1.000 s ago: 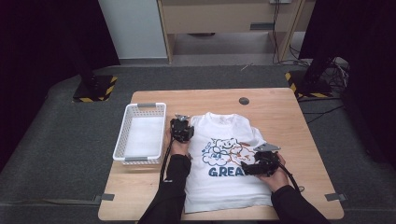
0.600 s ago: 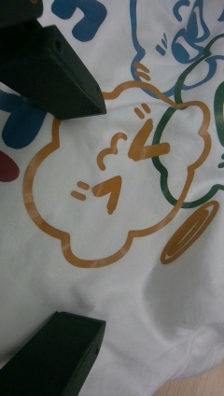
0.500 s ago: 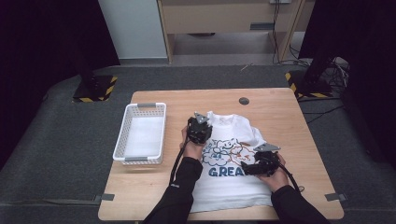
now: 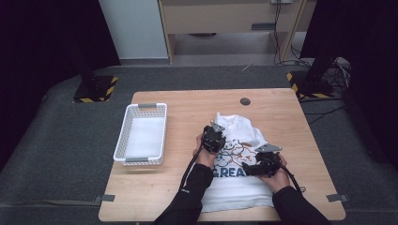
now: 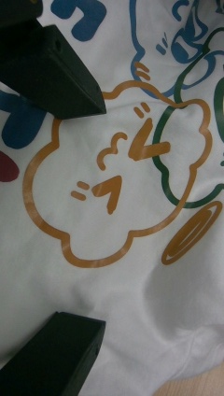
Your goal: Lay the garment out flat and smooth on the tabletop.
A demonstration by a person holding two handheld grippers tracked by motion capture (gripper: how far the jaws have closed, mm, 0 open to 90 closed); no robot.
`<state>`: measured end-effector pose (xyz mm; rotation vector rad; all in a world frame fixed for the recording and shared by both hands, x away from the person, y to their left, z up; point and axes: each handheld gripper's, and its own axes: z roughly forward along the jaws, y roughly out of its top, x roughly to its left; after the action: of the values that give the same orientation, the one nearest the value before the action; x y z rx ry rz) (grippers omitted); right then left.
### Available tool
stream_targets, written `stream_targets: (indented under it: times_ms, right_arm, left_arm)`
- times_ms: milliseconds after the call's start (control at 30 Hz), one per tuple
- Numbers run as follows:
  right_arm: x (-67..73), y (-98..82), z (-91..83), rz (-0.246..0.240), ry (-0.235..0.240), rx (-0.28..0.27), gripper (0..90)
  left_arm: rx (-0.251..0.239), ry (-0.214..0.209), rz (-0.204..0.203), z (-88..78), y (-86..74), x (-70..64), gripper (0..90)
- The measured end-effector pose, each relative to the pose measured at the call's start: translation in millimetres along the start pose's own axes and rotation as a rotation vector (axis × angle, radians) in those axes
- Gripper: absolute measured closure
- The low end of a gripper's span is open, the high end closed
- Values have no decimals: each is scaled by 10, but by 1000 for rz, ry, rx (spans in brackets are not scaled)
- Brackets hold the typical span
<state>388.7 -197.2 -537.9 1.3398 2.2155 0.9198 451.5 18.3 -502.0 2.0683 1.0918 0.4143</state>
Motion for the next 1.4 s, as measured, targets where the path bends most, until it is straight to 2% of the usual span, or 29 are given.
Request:
stream_targets:
  times_ms: [233,367,433,500,567,700,867,1000,1300,1400]
  right_arm:
    - [0,0,0,0,0,0,8]
    - [2,0,0,1,-1,-1,8]
    - [2,0,0,1,-1,-1,8]
    - [2,0,1,1,0,-1,7]
    - [3,1,1,1,-1,0,7]
    - [3,1,1,1,-1,0,7]
    - [3,1,2,0,0,0,6]
    - [3,1,2,1,-1,0,6]
    - [4,1,2,1,-1,0,6]
    - [4,1,2,1,-1,0,6]
  left_arm:
    - [40,-28,7,116,-87,-36,811]
    - [46,-51,24,123,-114,-52,754]
    - [23,-71,18,69,-85,-44,722]
    - [-20,-87,0,-12,-42,-16,690]
    - [-48,-79,-6,-95,17,37,668]
    - [-67,-62,-28,-198,121,181,609]
    - [-40,-60,-28,-167,148,295,535]
    - [-2,-72,-28,-125,111,314,471]
    - [3,-100,11,-139,51,321,428]
    - [12,-99,9,-136,11,341,431]
